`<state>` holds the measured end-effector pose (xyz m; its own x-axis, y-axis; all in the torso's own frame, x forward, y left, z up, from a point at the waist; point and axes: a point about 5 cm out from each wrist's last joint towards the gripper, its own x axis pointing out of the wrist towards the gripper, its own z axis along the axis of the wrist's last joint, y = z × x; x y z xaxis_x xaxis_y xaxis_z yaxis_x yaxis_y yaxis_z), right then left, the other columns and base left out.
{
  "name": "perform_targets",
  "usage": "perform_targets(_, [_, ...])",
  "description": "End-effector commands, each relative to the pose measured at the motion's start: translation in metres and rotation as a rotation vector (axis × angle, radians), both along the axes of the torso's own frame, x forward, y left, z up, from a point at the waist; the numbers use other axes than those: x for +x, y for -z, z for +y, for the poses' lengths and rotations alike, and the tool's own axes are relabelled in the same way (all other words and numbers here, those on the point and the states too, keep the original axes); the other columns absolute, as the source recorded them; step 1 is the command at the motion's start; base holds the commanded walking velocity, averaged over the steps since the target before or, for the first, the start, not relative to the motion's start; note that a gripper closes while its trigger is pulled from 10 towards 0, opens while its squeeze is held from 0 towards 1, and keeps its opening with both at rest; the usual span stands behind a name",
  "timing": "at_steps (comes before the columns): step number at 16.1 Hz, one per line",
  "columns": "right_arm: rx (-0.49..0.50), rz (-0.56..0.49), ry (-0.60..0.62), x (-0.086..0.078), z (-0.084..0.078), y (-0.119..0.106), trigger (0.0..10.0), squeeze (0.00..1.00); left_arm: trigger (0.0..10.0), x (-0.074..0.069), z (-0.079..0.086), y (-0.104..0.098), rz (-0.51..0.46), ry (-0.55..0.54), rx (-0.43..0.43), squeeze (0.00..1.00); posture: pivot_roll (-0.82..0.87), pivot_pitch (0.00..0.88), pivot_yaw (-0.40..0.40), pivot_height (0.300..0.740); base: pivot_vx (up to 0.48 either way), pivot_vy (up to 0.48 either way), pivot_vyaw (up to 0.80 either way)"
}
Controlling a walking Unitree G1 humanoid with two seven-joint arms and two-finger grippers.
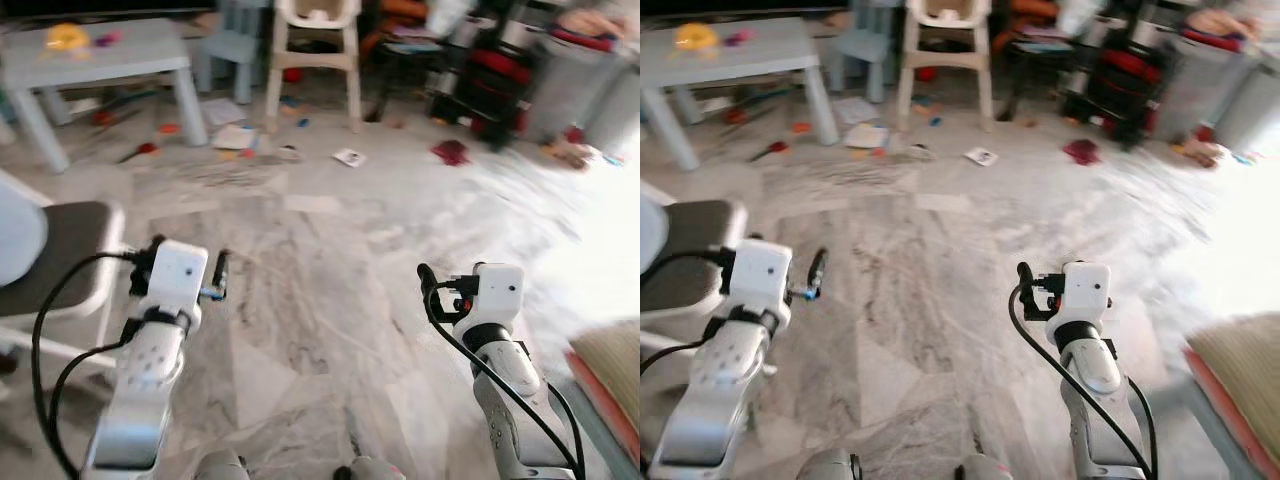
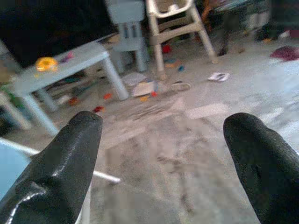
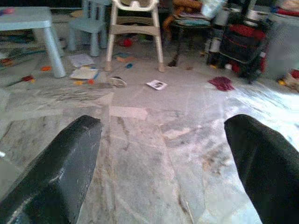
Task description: Move the pillow to the sofa
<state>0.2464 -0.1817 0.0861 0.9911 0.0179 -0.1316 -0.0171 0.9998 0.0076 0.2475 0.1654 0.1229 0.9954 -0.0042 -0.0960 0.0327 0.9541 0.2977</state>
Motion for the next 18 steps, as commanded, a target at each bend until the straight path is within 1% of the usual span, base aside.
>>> perform_targets(1, [0.003,0.009,0.009,0.000,-0.003,0.000,10.0,0.00,10.0,0.002,-0.005,0.004,0.040,0.001,-0.073,0.00,0.05,0.023,-0.041,0.740,0.000,0.000,-0.80])
perform_targets(2, [0.004,0.010,0.010,0.002,-0.003,0.000,10.0,0.00,10.0,0.003,-0.006,0.006,0.059,0.002,-0.119,0.00,0.05,0.023,-0.043,0.740,0.000,0.000,-0.80])
perform_targets(3, [0.000,0.001,0.017,0.008,-0.004,-0.003,10.0,0.00,10.0,0.004,-0.007,0.007,0.069,0.001,-0.182,0.00,0.05,0.025,-0.051,0.740,0.000,0.000,-0.80])
perform_targets(6, [0.001,-0.022,0.006,0.014,-0.005,-0.009,10.0,0.00,10.0,0.004,-0.006,0.005,0.064,-0.033,-0.240,0.00,0.06,0.032,-0.059,0.740,0.000,0.000,-0.80])
perform_targets(7, [0.003,-0.025,-0.003,0.014,-0.006,-0.010,10.0,0.00,10.0,0.003,-0.006,0.005,0.067,-0.040,-0.246,0.00,0.06,0.032,-0.059,0.740,0.000,0.000,-0.80])
perform_targets(8, [-0.017,-0.006,-0.032,0.009,-0.011,-0.007,10.0,0.00,10.0,-0.001,-0.006,0.006,0.086,-0.038,-0.281,0.00,0.07,0.031,-0.057,0.740,0.000,0.000,-0.80])
perform_targets(9, [-0.029,0.010,-0.028,0.005,-0.017,-0.003,10.0,0.00,10.0,-0.006,-0.009,0.007,0.098,-0.003,-0.313,0.00,0.07,0.029,-0.051,0.740,0.000,0.000,-0.80])
perform_targets(11, [-0.028,0.012,-0.008,0.004,-0.020,-0.001,10.0,0.00,10.0,-0.006,-0.011,0.009,0.117,0.008,-0.324,0.00,0.07,0.023,-0.054,0.740,0.000,0.000,-0.80])
perform_targets(12, [-0.009,0.013,-0.002,0.003,-0.019,-0.001,10.0,0.00,10.0,-0.005,-0.013,0.009,0.122,0.029,-0.314,0.00,0.06,0.018,-0.052,0.740,0.000,0.000,-0.80])
perform_targets(13, [0.015,0.006,-0.008,0.001,-0.016,-0.002,10.0,0.00,10.0,-0.004,-0.012,0.010,0.126,0.033,-0.314,0.00,0.06,0.017,-0.052,0.740,0.000,0.000,-0.80])
perform_targets(15, [0.032,-0.002,-0.020,0.000,-0.014,-0.004,10.0,0.00,10.0,-0.002,-0.012,0.008,0.127,0.045,-0.311,0.00,0.07,0.022,-0.058,0.740,0.000,0.000,-0.80])
perform_targets(16, [0.033,-0.005,-0.020,0.000,-0.013,-0.005,10.0,0.00,10.0,0.000,-0.011,0.006,0.124,0.052,-0.309,0.00,0.07,0.028,-0.057,0.740,0.000,0.000,-0.80])
perform_targets(18, [0.033,-0.015,-0.006,0.004,-0.013,-0.006,10.0,0.00,10.0,0.004,-0.006,0.004,0.122,0.035,-0.307,0.00,0.06,0.040,-0.049,0.740,0.000,0.000,-0.80])
